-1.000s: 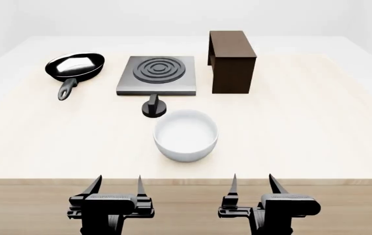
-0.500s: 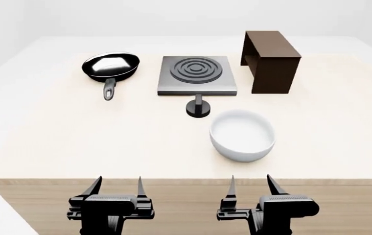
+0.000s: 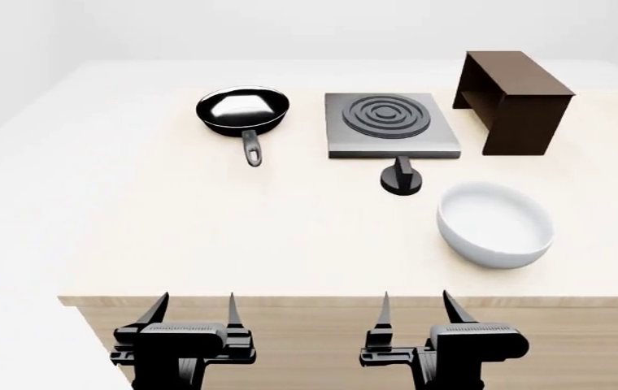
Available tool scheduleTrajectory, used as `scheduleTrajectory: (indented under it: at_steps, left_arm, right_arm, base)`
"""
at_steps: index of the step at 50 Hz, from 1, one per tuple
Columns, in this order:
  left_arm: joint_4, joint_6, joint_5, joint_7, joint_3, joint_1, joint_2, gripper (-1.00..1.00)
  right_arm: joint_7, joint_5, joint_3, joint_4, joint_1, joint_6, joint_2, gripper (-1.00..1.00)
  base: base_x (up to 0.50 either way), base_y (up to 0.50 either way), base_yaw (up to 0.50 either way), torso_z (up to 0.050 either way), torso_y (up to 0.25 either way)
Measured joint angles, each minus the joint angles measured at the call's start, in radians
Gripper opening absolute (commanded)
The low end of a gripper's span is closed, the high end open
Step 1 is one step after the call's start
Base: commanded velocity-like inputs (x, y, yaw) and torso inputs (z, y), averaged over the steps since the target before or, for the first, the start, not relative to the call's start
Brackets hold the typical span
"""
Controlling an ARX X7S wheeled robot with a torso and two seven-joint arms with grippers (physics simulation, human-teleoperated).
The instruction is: Turn on the stove.
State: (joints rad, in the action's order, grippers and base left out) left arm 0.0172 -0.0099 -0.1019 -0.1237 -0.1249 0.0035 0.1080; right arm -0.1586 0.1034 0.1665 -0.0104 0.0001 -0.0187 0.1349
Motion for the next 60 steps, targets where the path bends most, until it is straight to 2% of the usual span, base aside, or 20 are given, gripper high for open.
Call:
scheduleTrajectory:
  at_steps: [8,26,60]
  left_arm:
    - [0.001,-0.001,-0.007,-0.009,-0.008,0.000,0.009,1.00]
    - [0.004,-0.001,-0.022,-0.025,-0.024,-0.002,0.023,1.00]
    - [-0.002,0.001,-0.040,-0.051,-0.053,-0.008,0.044,1.00]
  right_arm:
    - [-0.006,0.005,0.007,0.002,0.002,0.001,0.004,1.00]
    - [-0.039,-0.027,0.031,0.015,0.007,-0.031,0.016,1.00]
    - [0.002,0.048,0.070,-0.010,0.019,0.096,0.051,1.00]
  base:
    - [0.01,0.43,0.00,0.000,0.000]
    - [0.00,0.00,0.00,0.000,0.000]
    - [0.50,0.08,0.00,0.000,0.000]
